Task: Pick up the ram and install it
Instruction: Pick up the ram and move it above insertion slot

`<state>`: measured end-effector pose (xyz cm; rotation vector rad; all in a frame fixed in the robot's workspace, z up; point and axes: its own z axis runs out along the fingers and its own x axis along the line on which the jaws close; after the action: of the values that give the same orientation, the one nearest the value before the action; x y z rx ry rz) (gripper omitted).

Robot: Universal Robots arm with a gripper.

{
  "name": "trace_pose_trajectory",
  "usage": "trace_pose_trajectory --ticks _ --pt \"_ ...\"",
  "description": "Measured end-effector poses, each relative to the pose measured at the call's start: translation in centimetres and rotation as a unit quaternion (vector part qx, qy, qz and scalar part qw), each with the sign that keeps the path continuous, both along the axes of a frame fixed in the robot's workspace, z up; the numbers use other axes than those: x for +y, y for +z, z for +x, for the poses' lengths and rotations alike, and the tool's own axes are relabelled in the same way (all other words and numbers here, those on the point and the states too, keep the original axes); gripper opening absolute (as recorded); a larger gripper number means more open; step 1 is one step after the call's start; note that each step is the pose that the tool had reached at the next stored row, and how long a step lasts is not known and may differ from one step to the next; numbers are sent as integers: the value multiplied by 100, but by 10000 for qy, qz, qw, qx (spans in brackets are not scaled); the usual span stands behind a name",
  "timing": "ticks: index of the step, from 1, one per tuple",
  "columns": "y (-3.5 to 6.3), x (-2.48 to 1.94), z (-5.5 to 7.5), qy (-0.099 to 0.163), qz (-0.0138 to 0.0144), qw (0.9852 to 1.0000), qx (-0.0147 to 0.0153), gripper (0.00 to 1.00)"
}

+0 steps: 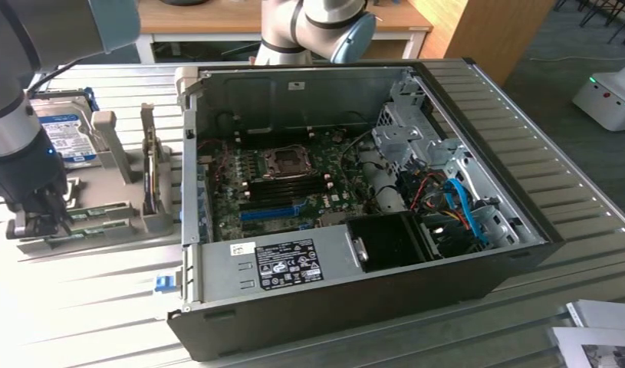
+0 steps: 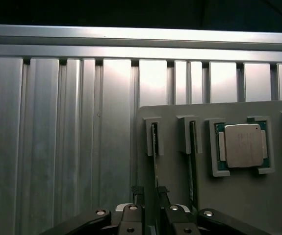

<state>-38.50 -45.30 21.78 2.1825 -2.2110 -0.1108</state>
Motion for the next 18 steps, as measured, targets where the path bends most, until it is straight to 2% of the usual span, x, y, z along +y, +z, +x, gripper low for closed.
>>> trace_pose_trajectory --ticks 4,9,14,18 --pt "-40 0 0 0 0 10000 -6 24" --pt "-43 2 0 0 0 10000 -6 24" --pt "-47 43 1 0 0 10000 -6 24" --pt "-48 54 1 0 0 10000 -6 24"
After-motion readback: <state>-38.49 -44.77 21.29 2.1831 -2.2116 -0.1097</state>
